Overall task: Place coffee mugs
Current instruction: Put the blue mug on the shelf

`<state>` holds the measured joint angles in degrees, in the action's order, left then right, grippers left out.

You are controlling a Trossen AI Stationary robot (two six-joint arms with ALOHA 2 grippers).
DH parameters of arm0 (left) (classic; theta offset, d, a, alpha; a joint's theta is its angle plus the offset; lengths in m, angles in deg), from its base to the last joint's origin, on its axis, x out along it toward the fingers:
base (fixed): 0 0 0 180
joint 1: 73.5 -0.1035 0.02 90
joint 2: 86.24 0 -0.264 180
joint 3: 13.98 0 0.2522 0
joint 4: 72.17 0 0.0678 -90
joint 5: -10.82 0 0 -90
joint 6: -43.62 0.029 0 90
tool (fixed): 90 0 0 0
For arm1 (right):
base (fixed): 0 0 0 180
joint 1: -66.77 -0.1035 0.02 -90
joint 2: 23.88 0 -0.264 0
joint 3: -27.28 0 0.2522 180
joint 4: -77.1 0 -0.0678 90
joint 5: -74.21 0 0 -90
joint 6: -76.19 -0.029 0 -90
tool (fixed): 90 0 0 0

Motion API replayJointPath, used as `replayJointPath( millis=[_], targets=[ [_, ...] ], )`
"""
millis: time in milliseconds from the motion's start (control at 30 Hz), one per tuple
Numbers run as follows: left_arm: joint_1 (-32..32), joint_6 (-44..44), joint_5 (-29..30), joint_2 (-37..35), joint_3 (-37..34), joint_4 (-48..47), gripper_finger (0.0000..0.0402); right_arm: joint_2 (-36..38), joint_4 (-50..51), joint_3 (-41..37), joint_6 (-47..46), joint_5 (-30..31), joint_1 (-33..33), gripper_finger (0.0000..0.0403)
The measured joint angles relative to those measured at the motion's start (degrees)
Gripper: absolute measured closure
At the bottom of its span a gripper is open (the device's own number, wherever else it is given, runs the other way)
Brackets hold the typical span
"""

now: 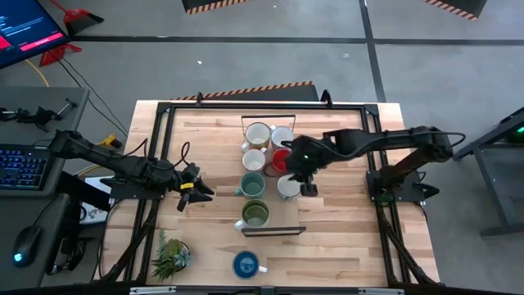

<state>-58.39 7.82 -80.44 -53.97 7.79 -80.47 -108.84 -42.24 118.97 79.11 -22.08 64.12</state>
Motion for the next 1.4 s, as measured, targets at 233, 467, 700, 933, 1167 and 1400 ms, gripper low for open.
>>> replayJointPath(
  millis=[233,467,700,933,1167,1400],
  targets=[
    [0.0,1.1,0.0,0.0,0.0,0.0,0.0273,2.7,-6.8,0.0,-0.2,1.2,-10.9,0.0331],
    [0.0,1.5,0.3,0.0,0.0,0.3,0.0273,-1.2,-14.0,0.0,-3.7,7.4,-19.1,0.0331],
    [0.0,3.2,0.2,0.0,0.0,0.5,0.0273,-5.8,-18.5,0.0,-8.0,5.3,-22.7,0.0331],
    [2.8,3.2,-10.1,0.0,2.0,4.1,0.0273,-2.9,-9.5,0.0,-7.6,14.6,-25.9,0.0331],
    [9.9,14.1,-4.4,2.3,18.1,-11.2,0.0273,5.3,-0.4,0.0,-10.5,22.6,-26.1,0.0331],
    [15.2,24.3,2.5,14.6,36.8,-27.9,0.0273,12.2,9.2,0.0,-16.1,22.0,-26.2,0.0331]
  ],
)
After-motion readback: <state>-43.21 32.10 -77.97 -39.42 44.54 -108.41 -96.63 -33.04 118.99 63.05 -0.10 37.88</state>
